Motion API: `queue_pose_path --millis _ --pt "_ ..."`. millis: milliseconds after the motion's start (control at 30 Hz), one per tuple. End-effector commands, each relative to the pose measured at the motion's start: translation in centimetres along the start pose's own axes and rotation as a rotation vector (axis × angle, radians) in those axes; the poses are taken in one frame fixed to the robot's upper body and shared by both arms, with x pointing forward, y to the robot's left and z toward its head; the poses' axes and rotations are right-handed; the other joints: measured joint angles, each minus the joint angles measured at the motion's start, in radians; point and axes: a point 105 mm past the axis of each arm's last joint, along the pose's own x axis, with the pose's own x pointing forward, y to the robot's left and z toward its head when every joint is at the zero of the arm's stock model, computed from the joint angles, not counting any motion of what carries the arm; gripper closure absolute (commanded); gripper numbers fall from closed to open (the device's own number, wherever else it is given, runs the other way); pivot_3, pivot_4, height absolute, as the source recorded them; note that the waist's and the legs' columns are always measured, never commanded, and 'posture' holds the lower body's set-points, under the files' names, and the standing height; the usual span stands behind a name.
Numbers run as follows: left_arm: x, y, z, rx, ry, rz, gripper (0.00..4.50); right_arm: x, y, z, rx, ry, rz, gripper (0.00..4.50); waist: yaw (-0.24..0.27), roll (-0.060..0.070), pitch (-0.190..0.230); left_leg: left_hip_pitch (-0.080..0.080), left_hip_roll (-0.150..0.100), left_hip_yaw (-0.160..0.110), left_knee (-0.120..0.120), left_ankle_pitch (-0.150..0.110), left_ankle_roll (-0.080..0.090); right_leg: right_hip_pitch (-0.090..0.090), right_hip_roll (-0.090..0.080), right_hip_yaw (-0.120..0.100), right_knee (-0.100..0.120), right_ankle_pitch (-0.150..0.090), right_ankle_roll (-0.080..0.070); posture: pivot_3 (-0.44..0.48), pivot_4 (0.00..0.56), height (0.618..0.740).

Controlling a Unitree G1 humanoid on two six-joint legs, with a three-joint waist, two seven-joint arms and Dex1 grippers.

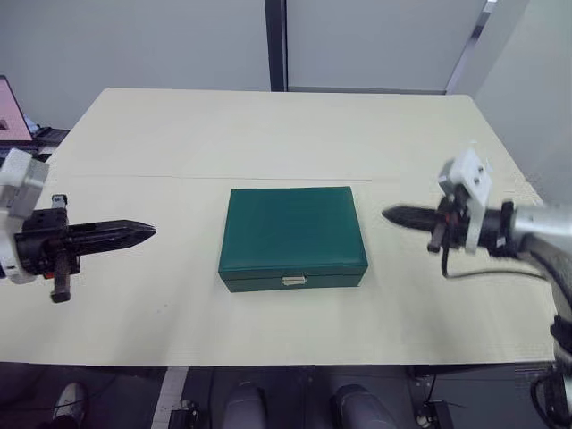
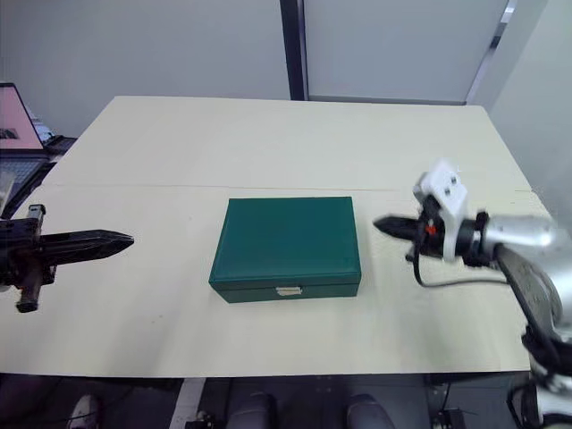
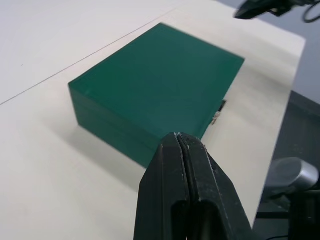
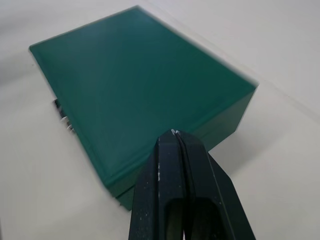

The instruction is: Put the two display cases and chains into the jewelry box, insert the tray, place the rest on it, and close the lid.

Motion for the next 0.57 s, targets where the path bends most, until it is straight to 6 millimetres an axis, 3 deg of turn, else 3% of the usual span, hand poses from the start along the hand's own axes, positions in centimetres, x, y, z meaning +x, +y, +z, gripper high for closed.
queue_pose_path --millis 33,300,567 --pt "0.0 0.0 -0.4 0.053 0.014 0.041 4.50 -1.6 1.5 -0.7 0.000 0.006 0.008 4.47 -0.001 0.000 0.000 0.000 0.000 0.000 0.000 0.000 0.000 0.000 0.000 0.000 0.000 0.000 0.000 0.000 0.150 0.740" --pt "-0.3 0.1 -2.5 0.058 0.037 0.082 4.50 -3.7 2.6 -2.4 0.048 0.051 0.025 4.47 0.001 -0.002 -0.001 0.001 0.000 -0.001 0.000 0.000 0.000 0.001 0.000 0.000 0.000 0.000 0.000 0.000 0.150 0.740" --pt "0.1 0.0 -2.7 0.053 0.027 0.079 4.50 -3.9 2.0 -3.0 0.065 0.055 0.013 4.47 0.002 -0.002 -0.001 0.001 0.000 -0.001 0.000 0.000 0.000 0.001 0.000 0.000 0.000 0.000 0.000 0.000 0.150 0.740"
